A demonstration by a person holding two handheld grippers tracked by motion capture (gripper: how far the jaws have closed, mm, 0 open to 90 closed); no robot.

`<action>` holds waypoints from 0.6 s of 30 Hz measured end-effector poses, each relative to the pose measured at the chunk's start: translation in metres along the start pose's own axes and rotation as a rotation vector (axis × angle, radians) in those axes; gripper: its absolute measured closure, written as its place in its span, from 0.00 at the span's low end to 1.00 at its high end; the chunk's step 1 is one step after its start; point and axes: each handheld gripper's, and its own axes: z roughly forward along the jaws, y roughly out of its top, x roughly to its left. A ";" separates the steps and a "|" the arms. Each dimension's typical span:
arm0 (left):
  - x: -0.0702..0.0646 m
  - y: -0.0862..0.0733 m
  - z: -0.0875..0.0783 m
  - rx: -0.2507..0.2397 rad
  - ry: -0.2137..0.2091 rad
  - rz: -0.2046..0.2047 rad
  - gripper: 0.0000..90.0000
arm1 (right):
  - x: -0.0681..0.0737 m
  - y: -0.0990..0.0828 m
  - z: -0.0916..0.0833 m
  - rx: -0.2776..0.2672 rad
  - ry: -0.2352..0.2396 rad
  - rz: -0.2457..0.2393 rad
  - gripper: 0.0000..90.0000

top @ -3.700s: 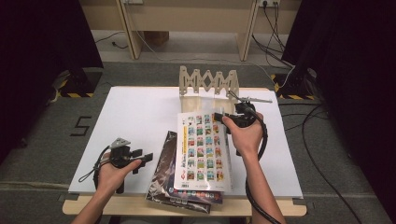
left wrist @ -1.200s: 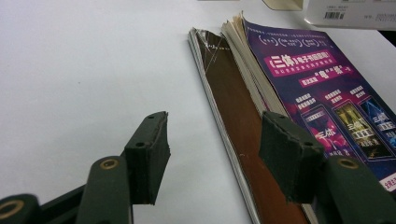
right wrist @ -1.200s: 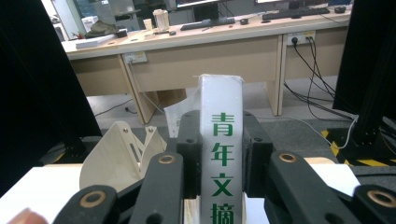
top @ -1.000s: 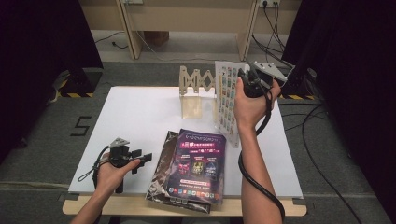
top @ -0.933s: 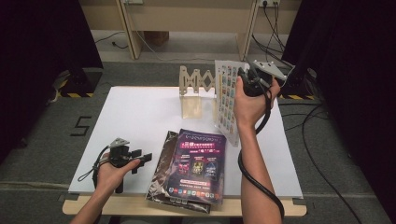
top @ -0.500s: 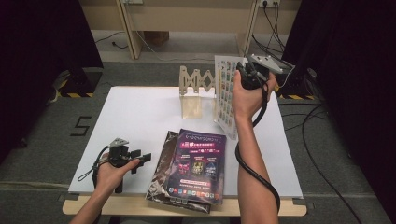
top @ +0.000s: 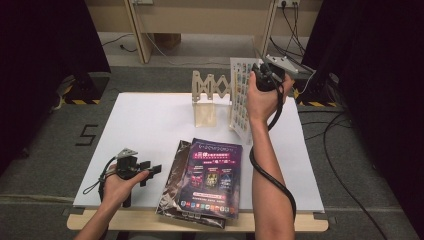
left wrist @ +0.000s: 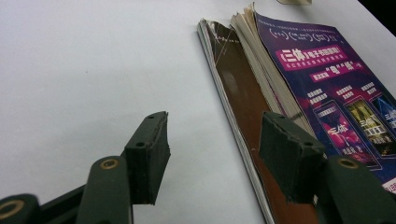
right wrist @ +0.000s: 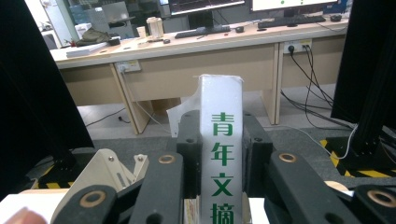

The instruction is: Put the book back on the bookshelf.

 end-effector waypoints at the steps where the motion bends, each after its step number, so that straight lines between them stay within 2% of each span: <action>1: 0.001 0.000 0.000 0.002 0.000 0.000 0.46 | 0.001 0.001 0.001 -0.001 -0.001 0.005 0.82; 11: 0.003 -0.002 0.001 0.004 0.004 -0.006 0.46 | 0.001 0.002 0.019 -0.028 -0.016 -0.016 0.82; 18: 0.004 -0.002 0.001 0.006 0.004 -0.005 0.46 | 0.003 -0.003 0.021 -0.050 -0.017 -0.031 0.82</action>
